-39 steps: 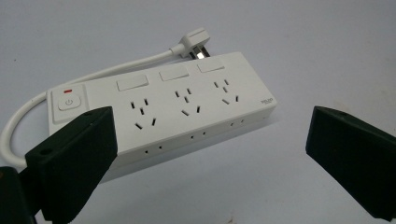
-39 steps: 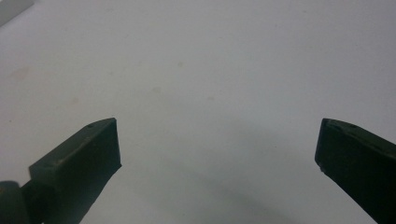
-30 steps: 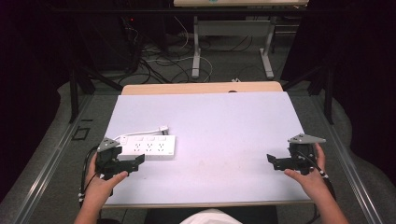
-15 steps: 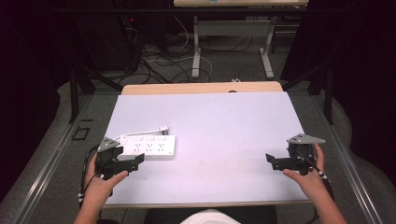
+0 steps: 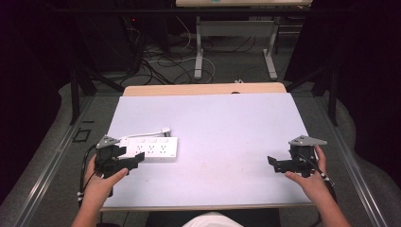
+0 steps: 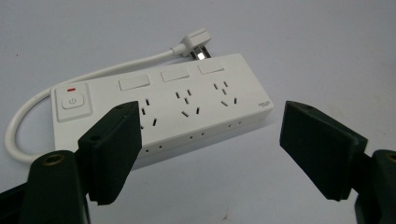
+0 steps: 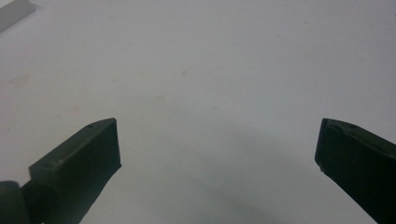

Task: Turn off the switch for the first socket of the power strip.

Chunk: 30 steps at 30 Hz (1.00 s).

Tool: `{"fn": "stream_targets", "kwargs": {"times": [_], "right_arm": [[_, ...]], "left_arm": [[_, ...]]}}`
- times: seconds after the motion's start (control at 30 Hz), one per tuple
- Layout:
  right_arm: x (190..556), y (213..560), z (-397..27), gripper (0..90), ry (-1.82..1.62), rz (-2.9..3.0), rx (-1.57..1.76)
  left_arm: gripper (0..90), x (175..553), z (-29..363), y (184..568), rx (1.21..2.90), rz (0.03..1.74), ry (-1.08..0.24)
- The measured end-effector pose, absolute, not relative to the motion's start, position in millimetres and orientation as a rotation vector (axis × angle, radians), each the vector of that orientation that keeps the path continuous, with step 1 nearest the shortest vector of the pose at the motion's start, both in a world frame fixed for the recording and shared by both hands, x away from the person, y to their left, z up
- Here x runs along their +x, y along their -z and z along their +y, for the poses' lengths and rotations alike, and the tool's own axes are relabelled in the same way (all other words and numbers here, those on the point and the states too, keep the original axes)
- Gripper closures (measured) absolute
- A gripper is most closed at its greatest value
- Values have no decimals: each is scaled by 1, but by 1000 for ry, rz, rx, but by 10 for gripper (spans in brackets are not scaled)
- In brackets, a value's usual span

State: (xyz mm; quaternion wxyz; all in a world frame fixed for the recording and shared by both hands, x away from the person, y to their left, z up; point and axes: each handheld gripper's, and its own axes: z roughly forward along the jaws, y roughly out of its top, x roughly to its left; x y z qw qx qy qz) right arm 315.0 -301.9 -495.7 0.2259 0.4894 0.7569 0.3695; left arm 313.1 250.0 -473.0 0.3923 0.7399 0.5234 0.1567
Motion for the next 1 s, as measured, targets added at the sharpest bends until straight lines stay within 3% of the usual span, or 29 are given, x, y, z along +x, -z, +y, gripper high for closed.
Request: {"fn": "stream_targets", "kwargs": {"times": [0.8, 1.0], "right_arm": [[317, 499, -299, 0, -1028, 2111, 1348], [317, 499, -298, 0, -1038, 2119, 1345]], "left_arm": [[455, 340, 243, 474, 1810, 1521, -278], [490, 349, 238, 475, 1775, 1545, -311]]}}
